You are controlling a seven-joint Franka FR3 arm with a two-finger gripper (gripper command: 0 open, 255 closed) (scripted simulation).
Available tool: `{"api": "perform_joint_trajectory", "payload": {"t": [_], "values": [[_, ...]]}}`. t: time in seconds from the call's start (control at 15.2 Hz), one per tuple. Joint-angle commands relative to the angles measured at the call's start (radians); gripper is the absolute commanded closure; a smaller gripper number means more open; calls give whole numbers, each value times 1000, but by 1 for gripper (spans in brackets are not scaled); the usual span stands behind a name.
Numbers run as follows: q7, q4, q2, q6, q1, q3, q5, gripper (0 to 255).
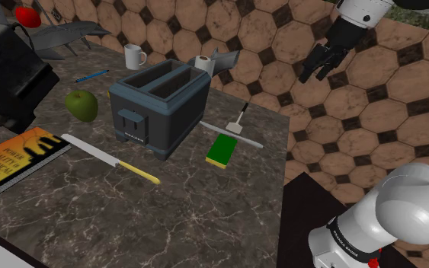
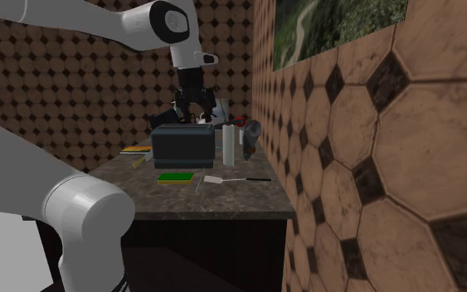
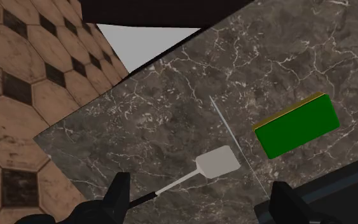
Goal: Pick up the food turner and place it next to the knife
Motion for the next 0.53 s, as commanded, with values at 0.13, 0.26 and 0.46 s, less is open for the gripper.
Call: {"api": "perform_joint_trajectory", "payload": {"t": [0.13, 0.26, 0.46], "values": [[82, -13, 52, 58, -19, 26, 10, 0], [164, -19, 110, 115, -38, 51, 18, 0], [285, -16, 205, 196, -67, 84, 25, 0]]}}
